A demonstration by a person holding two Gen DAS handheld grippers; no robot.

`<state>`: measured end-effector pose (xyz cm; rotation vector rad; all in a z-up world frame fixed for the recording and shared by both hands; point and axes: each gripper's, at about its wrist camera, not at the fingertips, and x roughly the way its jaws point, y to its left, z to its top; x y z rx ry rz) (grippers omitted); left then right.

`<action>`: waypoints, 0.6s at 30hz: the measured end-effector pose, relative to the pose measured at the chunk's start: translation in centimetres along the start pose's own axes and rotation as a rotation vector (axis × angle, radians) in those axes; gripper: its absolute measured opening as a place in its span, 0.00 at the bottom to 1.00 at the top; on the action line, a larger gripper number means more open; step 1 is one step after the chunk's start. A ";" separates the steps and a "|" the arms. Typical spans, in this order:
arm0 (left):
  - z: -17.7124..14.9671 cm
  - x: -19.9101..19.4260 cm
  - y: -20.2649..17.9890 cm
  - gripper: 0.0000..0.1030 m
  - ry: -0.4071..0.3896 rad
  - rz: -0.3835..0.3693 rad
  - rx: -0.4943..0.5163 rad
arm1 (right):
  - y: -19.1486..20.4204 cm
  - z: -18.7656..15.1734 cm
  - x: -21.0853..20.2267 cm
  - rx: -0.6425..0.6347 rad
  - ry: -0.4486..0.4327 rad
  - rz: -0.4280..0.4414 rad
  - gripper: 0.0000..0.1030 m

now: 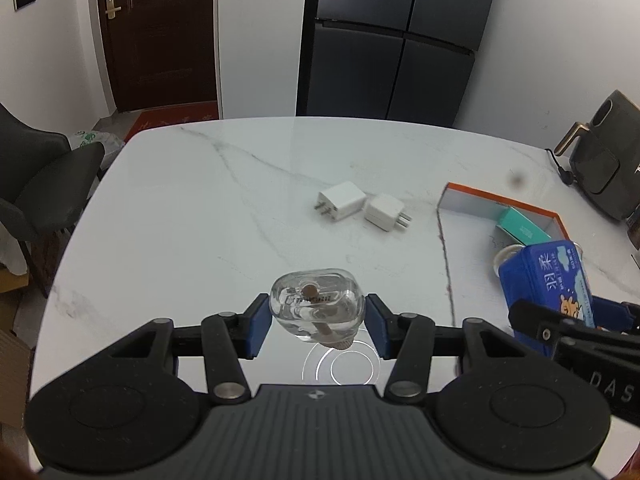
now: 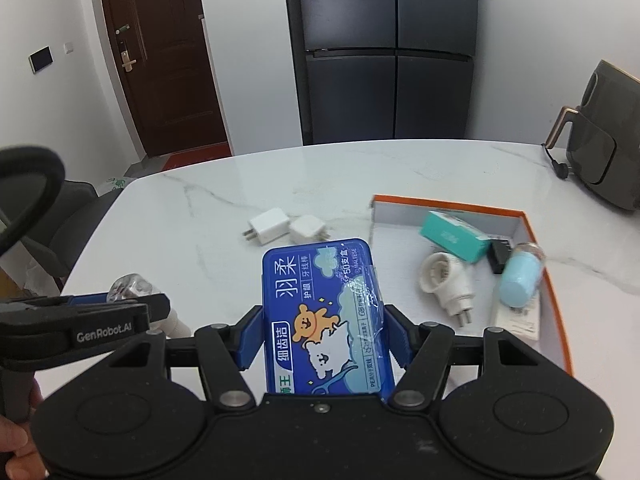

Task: Organize rigid objects
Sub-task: 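Carry glass bottle in left tool and tissue pack in right tool over the box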

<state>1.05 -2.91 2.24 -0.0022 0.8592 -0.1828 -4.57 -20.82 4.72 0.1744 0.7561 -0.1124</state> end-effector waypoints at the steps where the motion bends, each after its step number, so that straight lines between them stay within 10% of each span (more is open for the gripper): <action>1: -0.1 0.0 -0.5 0.49 0.002 0.002 0.003 | -0.7 0.0 0.0 0.004 0.000 0.002 0.73; 18: -0.4 0.6 -7.4 0.49 0.010 -0.024 0.051 | -8.0 -0.2 -0.9 0.047 -0.008 -0.016 0.73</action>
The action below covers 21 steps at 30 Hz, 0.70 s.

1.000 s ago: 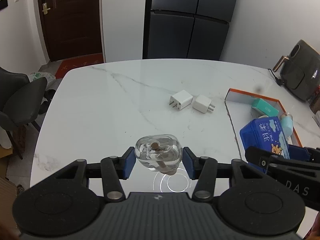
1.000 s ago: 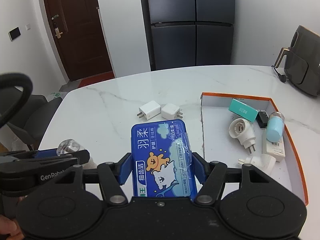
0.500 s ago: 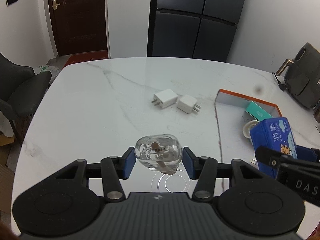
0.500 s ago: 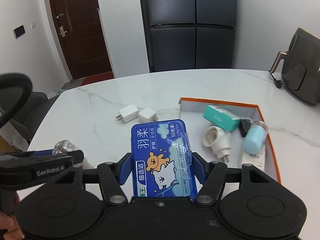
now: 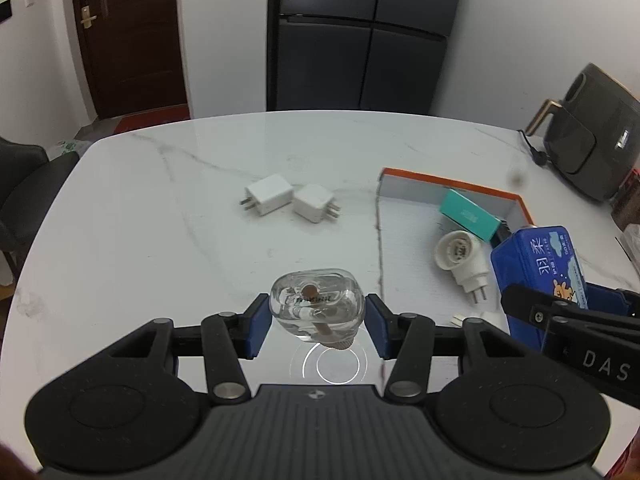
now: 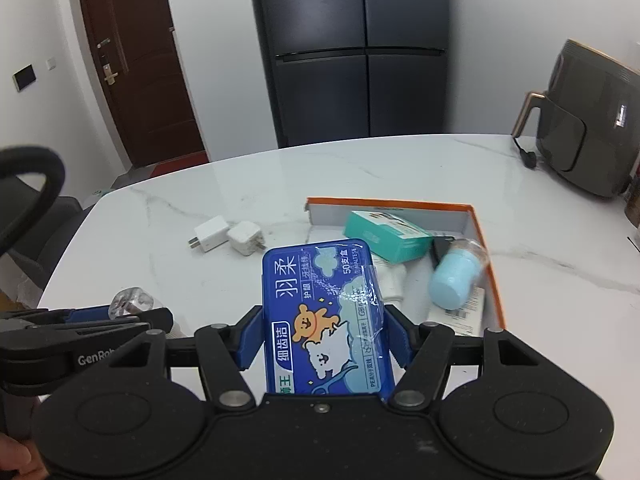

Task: Organize rigid objects
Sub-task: 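Carry glass bottle in left tool and tissue pack in right tool over the box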

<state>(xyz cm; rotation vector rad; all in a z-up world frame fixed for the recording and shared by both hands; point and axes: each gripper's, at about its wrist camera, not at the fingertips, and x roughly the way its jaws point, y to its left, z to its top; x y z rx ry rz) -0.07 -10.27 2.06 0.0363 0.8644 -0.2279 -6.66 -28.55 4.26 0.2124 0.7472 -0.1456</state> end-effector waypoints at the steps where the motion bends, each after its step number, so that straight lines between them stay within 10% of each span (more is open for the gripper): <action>1: 0.0 0.0 -0.3 0.49 0.001 -0.004 0.005 | -0.4 0.0 -0.1 0.005 0.000 -0.004 0.73; 21: -0.1 1.0 -6.2 0.49 0.013 -0.068 0.114 | -5.8 -0.5 -1.1 0.109 -0.015 -0.071 0.73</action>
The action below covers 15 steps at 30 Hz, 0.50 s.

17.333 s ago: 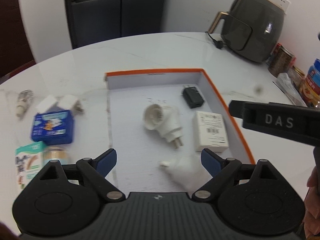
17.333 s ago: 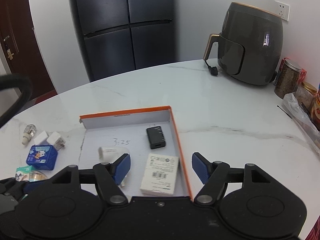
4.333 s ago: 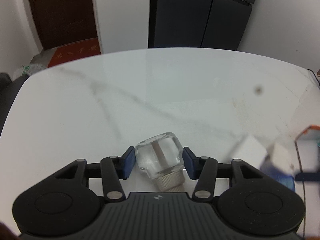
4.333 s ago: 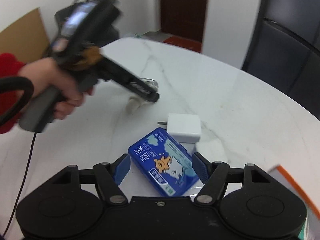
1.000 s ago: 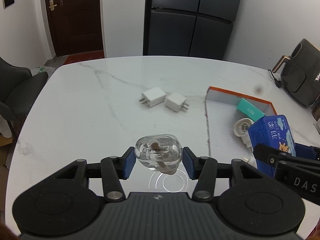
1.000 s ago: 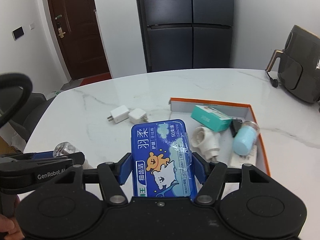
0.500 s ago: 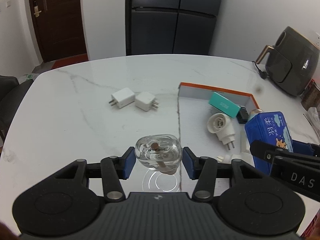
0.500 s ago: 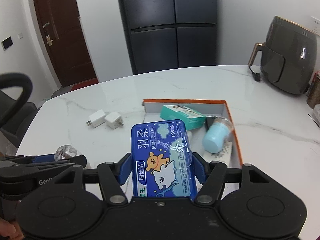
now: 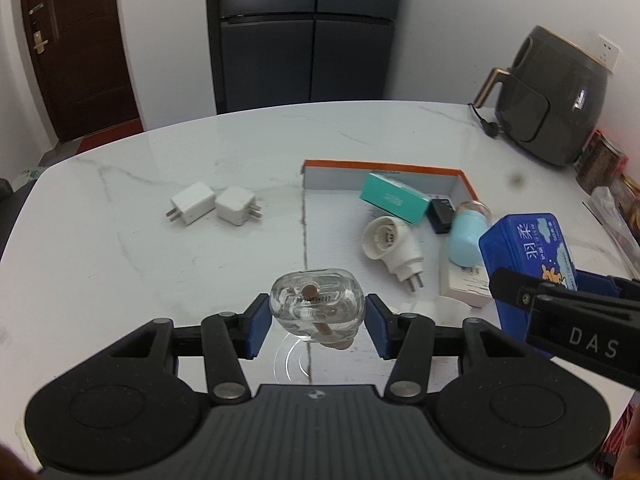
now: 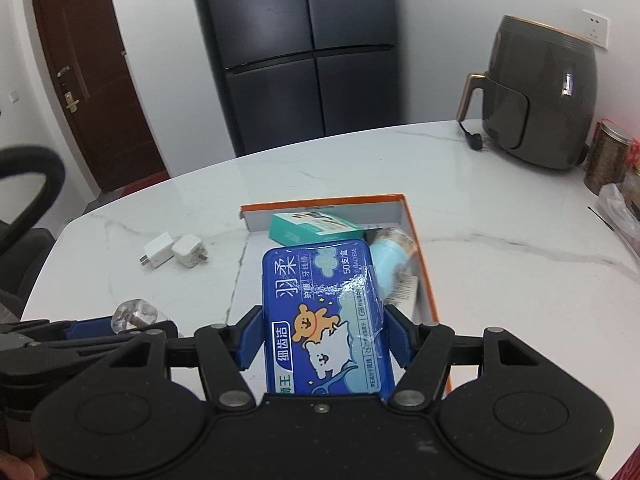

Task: Organize rigid objects
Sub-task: 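Carry glass bottle in left tool and tissue pack in right tool over the box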

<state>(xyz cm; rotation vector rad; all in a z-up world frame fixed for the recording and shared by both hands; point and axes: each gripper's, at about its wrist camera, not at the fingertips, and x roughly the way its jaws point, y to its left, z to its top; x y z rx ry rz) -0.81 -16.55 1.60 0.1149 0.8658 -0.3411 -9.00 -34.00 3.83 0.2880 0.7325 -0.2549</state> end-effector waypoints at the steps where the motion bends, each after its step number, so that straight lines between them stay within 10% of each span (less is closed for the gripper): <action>1: 0.0 0.1 -0.3 0.49 0.002 -0.003 0.003 | -0.2 0.0 0.0 0.005 -0.001 -0.003 0.73; 15: 0.1 0.8 -4.0 0.50 0.008 -0.053 0.069 | -3.2 -0.2 -0.3 0.058 -0.008 -0.040 0.73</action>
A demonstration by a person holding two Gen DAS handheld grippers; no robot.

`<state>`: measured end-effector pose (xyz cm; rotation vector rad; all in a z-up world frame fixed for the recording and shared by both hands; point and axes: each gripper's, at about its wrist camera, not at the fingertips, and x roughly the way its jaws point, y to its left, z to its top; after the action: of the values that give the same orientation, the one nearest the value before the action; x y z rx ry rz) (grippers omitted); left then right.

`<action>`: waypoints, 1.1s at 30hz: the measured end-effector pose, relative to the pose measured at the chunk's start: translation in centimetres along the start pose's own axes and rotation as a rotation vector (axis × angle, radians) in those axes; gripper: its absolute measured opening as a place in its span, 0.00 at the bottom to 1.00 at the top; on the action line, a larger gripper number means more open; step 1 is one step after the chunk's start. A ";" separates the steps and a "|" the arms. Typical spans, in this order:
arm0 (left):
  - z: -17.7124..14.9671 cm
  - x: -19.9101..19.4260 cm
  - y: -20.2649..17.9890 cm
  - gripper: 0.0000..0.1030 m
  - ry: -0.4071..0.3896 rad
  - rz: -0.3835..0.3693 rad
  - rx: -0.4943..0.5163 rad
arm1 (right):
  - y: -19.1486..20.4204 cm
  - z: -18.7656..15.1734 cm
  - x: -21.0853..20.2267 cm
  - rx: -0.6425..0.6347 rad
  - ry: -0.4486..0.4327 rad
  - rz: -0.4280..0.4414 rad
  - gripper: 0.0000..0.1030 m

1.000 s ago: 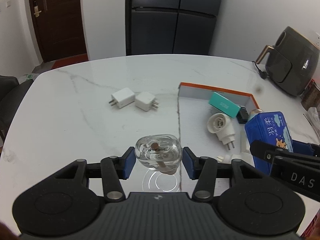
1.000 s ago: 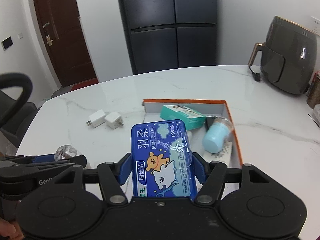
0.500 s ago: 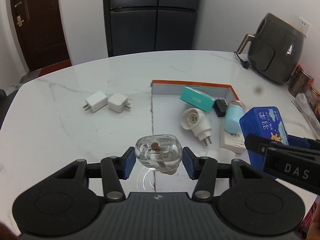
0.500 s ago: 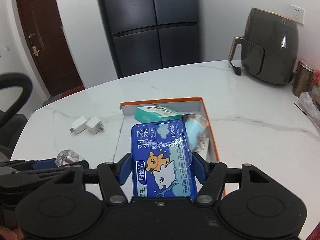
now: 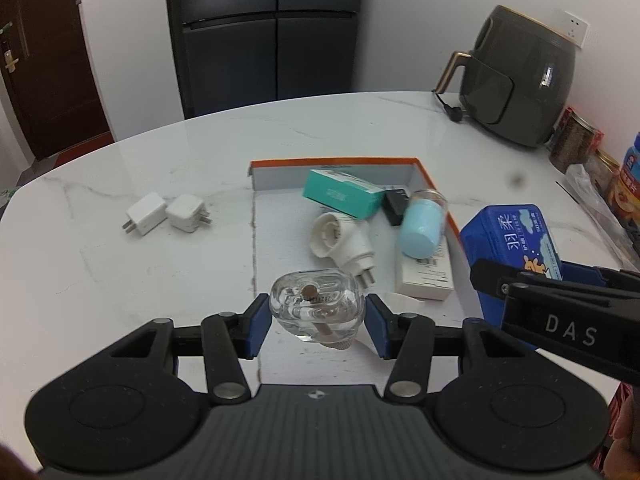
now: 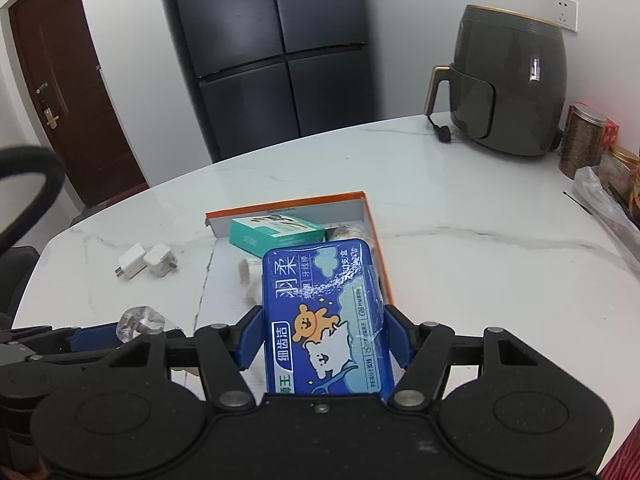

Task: Organize rigid objects
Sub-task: 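Carry glass bottle in left tool and tissue pack in right tool over the box, then release glass bottle from left tool into box while right tool releases tissue pack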

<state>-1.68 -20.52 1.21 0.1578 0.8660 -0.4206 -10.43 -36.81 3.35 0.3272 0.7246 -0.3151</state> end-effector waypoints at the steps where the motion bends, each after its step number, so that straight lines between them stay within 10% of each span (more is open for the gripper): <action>1: 0.0 0.1 -0.3 0.50 0.001 -0.002 0.003 | -0.2 0.0 0.0 0.002 0.000 -0.003 0.73; 33: -0.2 3.0 -3.8 0.50 0.059 -0.012 -0.024 | -4.3 0.3 2.4 -0.009 0.056 -0.009 0.74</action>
<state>-1.70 -24.80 -1.13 0.1438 0.9297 -0.4185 -10.26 -41.24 1.18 0.3251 0.7822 -0.3125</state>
